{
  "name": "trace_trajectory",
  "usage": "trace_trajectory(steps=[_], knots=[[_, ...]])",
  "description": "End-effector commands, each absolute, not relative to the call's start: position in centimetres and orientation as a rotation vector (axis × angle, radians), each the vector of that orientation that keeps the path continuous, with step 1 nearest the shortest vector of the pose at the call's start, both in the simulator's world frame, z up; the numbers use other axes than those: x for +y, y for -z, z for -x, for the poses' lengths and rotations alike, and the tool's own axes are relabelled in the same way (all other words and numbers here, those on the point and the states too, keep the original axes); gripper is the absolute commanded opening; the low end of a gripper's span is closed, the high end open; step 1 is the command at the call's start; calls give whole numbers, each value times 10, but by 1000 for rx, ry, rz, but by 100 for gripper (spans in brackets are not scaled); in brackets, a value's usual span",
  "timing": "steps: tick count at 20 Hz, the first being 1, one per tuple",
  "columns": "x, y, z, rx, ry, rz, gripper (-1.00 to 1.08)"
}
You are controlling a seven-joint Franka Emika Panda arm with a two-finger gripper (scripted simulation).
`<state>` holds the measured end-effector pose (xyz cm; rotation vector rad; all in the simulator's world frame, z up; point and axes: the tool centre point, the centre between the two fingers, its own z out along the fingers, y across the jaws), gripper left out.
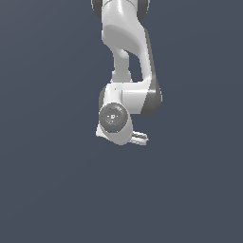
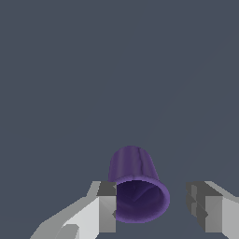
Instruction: Pick up the object and move it to a goal position.
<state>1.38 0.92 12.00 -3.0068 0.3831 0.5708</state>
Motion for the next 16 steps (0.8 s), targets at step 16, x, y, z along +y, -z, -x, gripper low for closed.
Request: trace_trajectory(steps=[16], knots=[[41,-94,2,615,-1090,2832,28]])
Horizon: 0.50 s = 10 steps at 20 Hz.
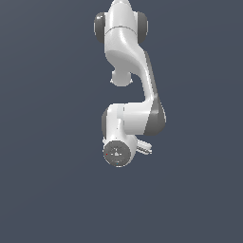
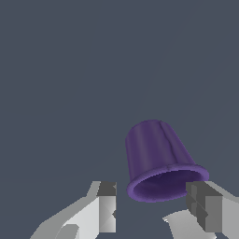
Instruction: Pick up the object and move it to a goal position.
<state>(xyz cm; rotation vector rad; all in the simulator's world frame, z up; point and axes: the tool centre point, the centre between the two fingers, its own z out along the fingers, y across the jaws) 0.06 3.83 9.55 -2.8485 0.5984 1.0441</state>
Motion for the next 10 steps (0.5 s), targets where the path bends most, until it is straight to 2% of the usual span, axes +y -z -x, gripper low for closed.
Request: trace_trajectory(steps=[1,10], knots=[[43,-93,3,625,-1119,2821,28],[53,-89,15,684,-1316,2746,28]])
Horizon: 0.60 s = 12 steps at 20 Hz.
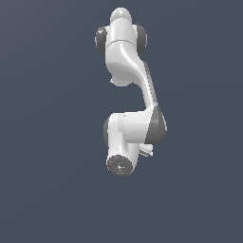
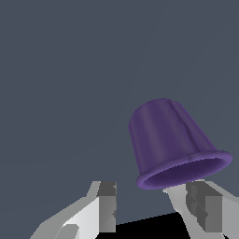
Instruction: Pick up the object and move it to a goal position.
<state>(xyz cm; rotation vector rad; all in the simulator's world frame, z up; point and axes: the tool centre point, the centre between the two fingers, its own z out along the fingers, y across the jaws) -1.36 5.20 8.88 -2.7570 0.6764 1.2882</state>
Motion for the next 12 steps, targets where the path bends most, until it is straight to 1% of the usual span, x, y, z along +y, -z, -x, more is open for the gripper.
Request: trace_trajectory(steps=[1,7,12], knots=[[54,-88,16,688,-1330,2741,28],[57,-88,20,701,-1384,2720,28],[57,-87,21,701,-1387,2719,28]])
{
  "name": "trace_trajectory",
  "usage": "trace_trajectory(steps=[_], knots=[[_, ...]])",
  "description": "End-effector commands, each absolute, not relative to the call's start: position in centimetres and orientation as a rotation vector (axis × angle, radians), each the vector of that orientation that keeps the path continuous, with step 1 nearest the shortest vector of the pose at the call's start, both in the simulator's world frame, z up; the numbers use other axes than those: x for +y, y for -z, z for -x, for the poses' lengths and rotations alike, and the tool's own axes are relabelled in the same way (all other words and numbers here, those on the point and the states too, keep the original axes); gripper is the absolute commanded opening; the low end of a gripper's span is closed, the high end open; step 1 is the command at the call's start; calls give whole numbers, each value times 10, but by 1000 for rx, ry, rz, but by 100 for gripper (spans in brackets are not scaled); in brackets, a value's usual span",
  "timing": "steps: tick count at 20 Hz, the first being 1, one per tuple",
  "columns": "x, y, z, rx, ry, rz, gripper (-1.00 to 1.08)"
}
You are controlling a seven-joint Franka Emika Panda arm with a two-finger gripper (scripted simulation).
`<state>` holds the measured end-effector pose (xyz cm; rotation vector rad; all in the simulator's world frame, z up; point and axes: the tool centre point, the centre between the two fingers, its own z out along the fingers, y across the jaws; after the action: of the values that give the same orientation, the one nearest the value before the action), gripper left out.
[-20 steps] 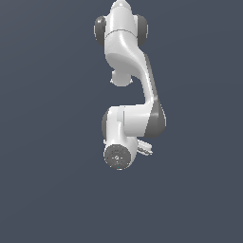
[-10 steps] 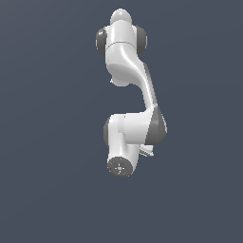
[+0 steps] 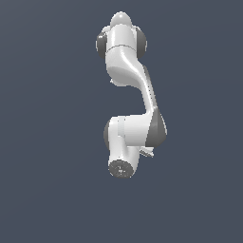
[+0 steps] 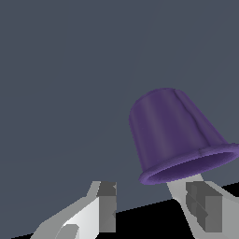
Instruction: Pick up the object and move it to a goal position.
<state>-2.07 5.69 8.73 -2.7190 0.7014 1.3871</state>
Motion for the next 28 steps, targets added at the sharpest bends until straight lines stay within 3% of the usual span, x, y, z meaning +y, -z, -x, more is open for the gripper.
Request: trace_trajectory(steps=[1,24,25,28], knots=[[57,-87,21,701,-1387,2719,28],[63,-70,44,703,-1391,2718,28],[63,-70,44,703,-1391,2718,-100],[63,-70,44,703,-1391,2718,-100]])
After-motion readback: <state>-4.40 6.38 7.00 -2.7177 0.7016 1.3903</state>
